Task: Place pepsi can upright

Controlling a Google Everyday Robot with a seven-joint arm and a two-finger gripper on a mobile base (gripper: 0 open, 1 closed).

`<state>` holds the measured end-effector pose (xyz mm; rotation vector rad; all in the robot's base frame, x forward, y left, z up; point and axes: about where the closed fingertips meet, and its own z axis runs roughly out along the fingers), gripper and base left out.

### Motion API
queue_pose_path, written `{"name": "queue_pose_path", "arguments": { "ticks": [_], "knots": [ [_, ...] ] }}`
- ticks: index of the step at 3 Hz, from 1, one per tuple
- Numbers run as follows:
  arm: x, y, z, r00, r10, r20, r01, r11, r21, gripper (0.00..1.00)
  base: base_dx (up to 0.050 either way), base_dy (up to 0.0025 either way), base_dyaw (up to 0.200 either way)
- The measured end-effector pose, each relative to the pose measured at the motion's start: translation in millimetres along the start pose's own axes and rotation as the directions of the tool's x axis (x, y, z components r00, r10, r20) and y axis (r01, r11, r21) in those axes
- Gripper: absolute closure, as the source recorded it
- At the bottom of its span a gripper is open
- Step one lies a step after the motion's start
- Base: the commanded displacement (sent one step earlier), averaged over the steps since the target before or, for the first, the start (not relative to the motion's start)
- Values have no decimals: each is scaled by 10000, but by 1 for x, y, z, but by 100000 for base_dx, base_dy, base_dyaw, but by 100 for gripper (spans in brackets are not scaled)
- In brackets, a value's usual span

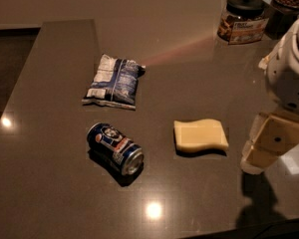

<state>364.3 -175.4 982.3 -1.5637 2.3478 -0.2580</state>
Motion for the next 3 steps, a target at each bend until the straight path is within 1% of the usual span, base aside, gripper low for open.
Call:
{"name": "queue_pose_path", "arguments": {
  "ticks": [1, 2, 3],
  "knots": [
    [12, 0, 7, 9977, 533, 427, -511, 9974, -513, 0, 0, 0, 0],
    [12, 1, 12, 9976, 601, 347, -574, 9957, -726, 0, 0, 0, 0],
    [1, 1, 12, 9993, 107, -363, -124, 9988, -471, 0, 0, 0, 0]
  ]
}}
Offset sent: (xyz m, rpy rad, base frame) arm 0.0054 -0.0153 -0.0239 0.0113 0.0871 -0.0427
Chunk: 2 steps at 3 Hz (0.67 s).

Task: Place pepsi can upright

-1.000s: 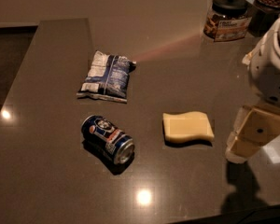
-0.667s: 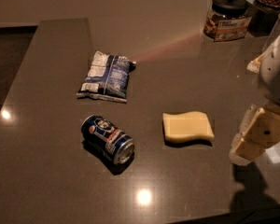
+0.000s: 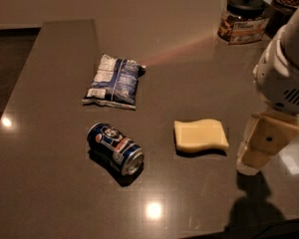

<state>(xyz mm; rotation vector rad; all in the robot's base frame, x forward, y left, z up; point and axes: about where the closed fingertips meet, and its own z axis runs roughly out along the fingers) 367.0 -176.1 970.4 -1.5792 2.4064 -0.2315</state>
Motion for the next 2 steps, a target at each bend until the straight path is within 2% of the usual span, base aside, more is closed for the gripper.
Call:
{"name": "queue_pose_path", "arguments": {
  "ticks": [1, 2],
  "knots": [
    [-10, 1, 2, 9971, -407, -647, 417, 9990, 134, 0, 0, 0, 0],
    [-17, 2, 10, 9932, -698, -936, 692, 9976, -102, 0, 0, 0, 0]
  ]
}}
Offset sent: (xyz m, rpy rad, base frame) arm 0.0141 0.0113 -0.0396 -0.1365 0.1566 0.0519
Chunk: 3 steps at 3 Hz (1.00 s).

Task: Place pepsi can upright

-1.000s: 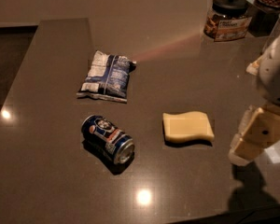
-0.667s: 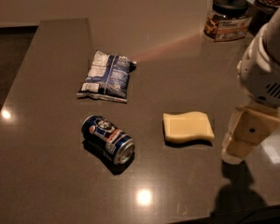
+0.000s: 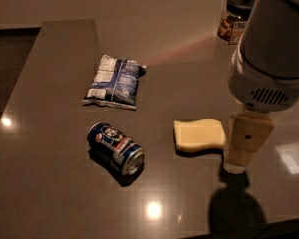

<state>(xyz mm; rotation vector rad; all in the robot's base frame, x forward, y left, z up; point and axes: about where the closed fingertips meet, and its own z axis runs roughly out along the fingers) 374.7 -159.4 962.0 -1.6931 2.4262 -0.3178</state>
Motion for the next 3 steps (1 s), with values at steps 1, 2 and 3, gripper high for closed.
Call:
{"name": "queue_pose_path", "arguments": {
  "ticks": [1, 2, 3],
  "knots": [
    [-17, 5, 29, 9968, -733, 319, 762, 9921, -997, 0, 0, 0, 0],
    [-45, 18, 65, 9757, -1723, 1357, 2013, 9491, -2421, 0, 0, 0, 0],
    [-52, 22, 78, 9603, -1909, 2035, 2462, 9229, -2961, 0, 0, 0, 0]
  ]
}}
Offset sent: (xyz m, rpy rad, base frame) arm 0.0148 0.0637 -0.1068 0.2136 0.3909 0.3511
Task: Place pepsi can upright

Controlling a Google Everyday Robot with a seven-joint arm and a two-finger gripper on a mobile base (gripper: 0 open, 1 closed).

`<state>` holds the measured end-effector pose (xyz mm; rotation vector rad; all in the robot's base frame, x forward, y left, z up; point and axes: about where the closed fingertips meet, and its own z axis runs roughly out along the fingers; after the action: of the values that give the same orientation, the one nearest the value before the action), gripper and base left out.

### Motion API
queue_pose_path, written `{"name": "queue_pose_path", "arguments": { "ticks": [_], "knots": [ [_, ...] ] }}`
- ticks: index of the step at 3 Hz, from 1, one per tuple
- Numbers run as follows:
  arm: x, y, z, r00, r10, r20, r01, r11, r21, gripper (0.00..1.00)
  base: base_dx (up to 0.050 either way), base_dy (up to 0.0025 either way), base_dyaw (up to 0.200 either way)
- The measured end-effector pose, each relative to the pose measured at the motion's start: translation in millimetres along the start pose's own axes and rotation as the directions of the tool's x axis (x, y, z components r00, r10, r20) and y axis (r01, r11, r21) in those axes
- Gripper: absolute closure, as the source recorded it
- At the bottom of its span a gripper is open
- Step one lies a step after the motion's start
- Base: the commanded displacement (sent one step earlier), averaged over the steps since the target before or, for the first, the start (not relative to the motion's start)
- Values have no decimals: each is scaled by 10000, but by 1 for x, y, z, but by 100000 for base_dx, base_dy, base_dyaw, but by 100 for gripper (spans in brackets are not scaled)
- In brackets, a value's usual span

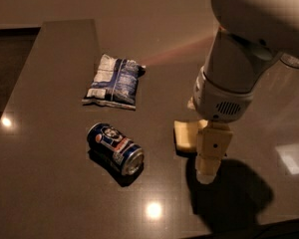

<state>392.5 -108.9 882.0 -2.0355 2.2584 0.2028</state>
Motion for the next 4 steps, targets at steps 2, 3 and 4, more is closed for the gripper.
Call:
{"name": "queue_pose_path", "arguments": {
  "ticks": [2, 3, 4],
  "knots": [
    [43, 5, -36, 9835, 1795, 228, -1809, 9754, 1260, 0, 0, 0, 0],
    [82, 15, -54, 9384, 3433, 393, -3447, 9217, 1781, 0, 0, 0, 0],
    [105, 21, -62, 8973, 4397, 387, -4381, 8763, 2004, 0, 0, 0, 0]
  ]
}}
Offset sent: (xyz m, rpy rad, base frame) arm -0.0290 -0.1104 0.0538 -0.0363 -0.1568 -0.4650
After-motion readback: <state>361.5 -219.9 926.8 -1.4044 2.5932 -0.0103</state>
